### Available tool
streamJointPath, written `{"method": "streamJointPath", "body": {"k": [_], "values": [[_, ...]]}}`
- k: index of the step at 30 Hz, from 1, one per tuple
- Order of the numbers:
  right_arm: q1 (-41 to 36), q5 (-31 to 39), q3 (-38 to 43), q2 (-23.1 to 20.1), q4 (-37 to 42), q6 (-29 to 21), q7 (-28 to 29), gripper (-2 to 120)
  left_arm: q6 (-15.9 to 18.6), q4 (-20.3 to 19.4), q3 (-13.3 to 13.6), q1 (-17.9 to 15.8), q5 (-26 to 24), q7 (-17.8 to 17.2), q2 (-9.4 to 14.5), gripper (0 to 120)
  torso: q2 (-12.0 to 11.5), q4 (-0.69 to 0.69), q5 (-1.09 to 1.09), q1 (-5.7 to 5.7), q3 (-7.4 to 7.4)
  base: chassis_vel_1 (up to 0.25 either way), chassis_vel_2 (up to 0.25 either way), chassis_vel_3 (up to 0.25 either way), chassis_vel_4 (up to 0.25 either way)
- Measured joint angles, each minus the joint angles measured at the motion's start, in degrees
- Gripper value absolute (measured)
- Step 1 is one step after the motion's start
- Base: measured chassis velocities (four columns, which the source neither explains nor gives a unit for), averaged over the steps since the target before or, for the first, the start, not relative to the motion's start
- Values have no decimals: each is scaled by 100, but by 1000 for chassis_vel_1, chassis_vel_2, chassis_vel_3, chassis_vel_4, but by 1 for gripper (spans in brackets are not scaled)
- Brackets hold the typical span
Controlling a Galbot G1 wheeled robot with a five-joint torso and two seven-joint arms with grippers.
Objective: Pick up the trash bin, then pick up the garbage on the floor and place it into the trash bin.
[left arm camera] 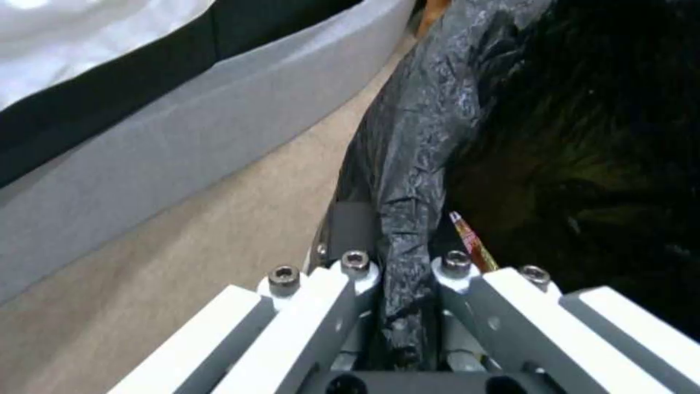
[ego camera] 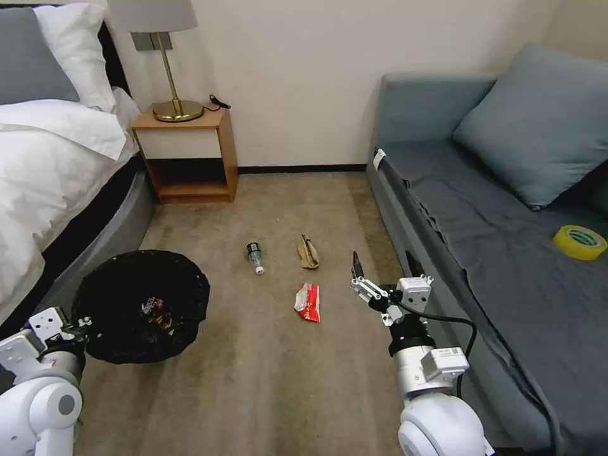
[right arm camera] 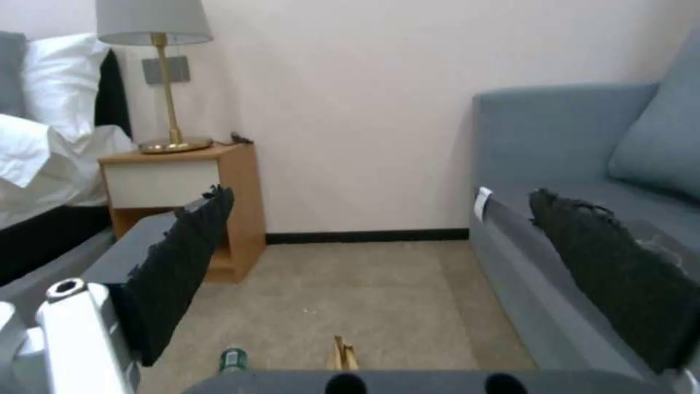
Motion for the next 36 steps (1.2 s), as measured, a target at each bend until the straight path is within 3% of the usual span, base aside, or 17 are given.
{"method": "streamJointPath", "body": {"k": [15,32,36], "values": [[256,270,-165,-111,-188,-136,-5,100,-1,116,-274,-84,-5,-1,71,2,0,-1,0,0,0,-136,126,135,-131],[555,455,-411,-141,-457,-240,-29,100,-8,234,-340,-138,-15,5,149,2,0,-1,0,0,0,-118,113,116,-118],[1024,977,-665,-338,-646,-585,60,100,-11,310,-360,-169,-1,6,167,2,0,-1,1,1,1,-68,55,83,-65]]}}
